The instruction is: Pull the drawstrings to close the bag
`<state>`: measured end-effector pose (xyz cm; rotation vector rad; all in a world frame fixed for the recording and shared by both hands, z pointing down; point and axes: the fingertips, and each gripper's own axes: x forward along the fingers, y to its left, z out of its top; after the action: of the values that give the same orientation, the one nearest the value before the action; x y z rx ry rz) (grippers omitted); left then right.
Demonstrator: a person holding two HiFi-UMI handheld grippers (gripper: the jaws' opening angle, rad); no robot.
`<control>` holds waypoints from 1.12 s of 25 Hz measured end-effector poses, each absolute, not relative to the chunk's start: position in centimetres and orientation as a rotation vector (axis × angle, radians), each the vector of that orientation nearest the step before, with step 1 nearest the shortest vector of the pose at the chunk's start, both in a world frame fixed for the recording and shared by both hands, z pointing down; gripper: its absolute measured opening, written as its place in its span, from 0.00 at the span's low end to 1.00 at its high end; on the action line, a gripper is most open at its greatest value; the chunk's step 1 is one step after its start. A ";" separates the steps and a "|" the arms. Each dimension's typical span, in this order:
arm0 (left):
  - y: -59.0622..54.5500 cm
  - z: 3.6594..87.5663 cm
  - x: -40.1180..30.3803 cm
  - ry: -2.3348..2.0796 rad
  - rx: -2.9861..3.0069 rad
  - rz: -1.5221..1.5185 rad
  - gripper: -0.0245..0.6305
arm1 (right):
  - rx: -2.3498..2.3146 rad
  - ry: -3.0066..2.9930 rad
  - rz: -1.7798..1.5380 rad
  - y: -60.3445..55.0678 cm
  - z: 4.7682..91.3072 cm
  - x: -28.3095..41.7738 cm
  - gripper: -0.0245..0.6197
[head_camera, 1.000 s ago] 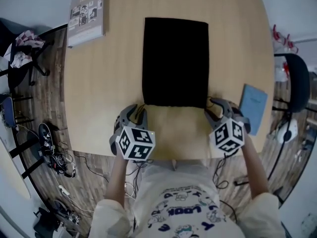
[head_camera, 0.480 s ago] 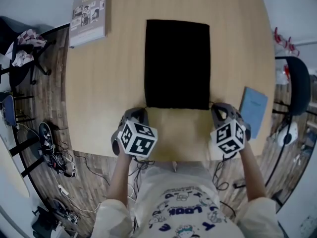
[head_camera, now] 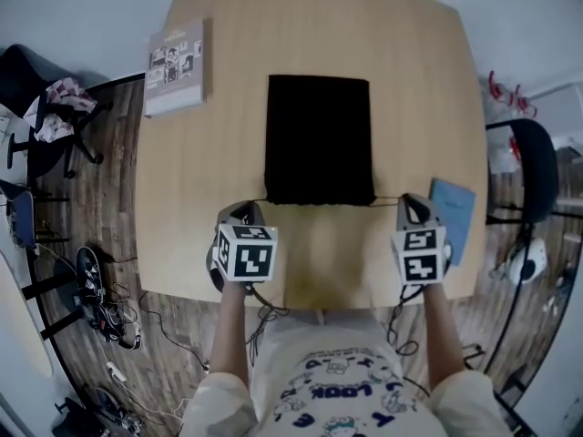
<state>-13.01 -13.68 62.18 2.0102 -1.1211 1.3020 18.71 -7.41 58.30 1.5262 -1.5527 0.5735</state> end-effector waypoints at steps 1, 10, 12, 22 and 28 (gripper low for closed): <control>-14.3 61.5 -13.0 -1.148 2.003 1.283 0.04 | 1.579 -1.543 0.593 -7.7 57.7 19.2 0.04; -19.1 55.5 -13.0 -1.359 1.949 1.117 0.04 | 1.988 -1.376 0.613 -10.9 51.1 22.7 0.04; -19.5 54.5 -13.2 -1.380 1.922 1.062 0.04 | 2.044 -1.344 0.601 -11.3 49.9 23.1 0.04; -20.4 51.4 -14.8 -1.527 1.877 0.927 0.04 | 2.244 -1.176 0.529 -10.4 46.5 25.6 0.04; -20.8 50.0 -16.7 -1.664 1.825 0.893 0.04 | 2.343 -1.101 0.536 -9.0 45.1 27.2 0.04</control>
<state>-16.67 -20.76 50.02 1.8249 -1.6635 0.8934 27.15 -8.99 45.15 2.3426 -1.1007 0.5363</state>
